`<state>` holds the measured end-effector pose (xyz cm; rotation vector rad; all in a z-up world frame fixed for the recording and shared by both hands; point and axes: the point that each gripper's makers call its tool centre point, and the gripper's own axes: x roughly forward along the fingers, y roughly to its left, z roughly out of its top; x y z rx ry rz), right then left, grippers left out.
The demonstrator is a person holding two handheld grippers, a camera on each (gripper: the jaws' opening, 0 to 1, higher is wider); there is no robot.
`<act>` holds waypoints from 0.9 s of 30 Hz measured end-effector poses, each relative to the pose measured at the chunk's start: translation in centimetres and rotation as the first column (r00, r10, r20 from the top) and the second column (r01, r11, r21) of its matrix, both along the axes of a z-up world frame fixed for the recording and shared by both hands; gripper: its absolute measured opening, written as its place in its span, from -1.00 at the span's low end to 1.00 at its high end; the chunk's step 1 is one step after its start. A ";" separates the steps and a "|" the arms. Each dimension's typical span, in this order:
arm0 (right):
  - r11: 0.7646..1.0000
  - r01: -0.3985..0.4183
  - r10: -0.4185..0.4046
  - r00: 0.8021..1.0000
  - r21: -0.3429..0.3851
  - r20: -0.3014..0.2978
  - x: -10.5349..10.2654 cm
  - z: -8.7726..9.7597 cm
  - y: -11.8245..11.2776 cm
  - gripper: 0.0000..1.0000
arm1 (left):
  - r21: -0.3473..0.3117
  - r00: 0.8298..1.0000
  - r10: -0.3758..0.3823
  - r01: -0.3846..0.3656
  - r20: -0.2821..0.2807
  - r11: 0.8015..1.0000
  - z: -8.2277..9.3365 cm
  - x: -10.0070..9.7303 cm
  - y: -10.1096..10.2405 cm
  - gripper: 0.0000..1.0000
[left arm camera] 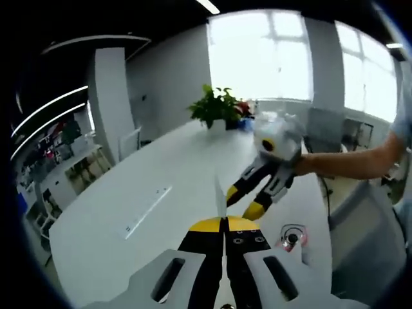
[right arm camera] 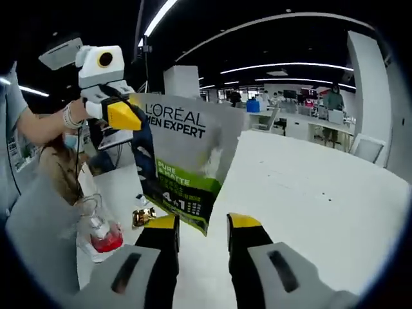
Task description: Arrange the skincare products in the storage area until every visible bottle or jar stands upright without overlapping.
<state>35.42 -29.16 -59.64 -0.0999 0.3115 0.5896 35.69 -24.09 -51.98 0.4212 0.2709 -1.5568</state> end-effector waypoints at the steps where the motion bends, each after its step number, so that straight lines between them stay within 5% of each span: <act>1: 1.000 -0.025 0.025 0.999 0.011 0.023 0.1 0.7 0.4 -0.33 | -0.005 1.000 -0.011 0.011 0.008 1.000 0.4 -0.2 0.1 -1.00; 9: 0.961 -0.225 0.197 0.965 0.160 0.173 -0.4 6.1 2.4 -0.53 | -0.062 0.996 -0.071 0.074 0.054 0.995 3.1 -1.0 0.9 -1.00; 14: 0.951 -0.248 0.209 0.956 0.185 0.204 -0.6 6.9 2.0 -0.77 | -0.088 0.997 -0.033 0.039 0.063 0.995 4.6 0.1 1.9 -1.00; 22: 0.941 -0.302 0.254 0.928 0.150 0.274 -1.7 9.1 3.7 -0.93 | -0.146 0.998 0.009 0.000 0.064 0.989 6.6 1.2 3.1 -1.00; 27: 0.945 -0.282 0.227 0.930 0.163 0.290 -1.7 11.0 4.7 -0.98 | -0.198 0.999 0.032 -0.025 0.032 0.980 8.5 1.6 3.7 -1.00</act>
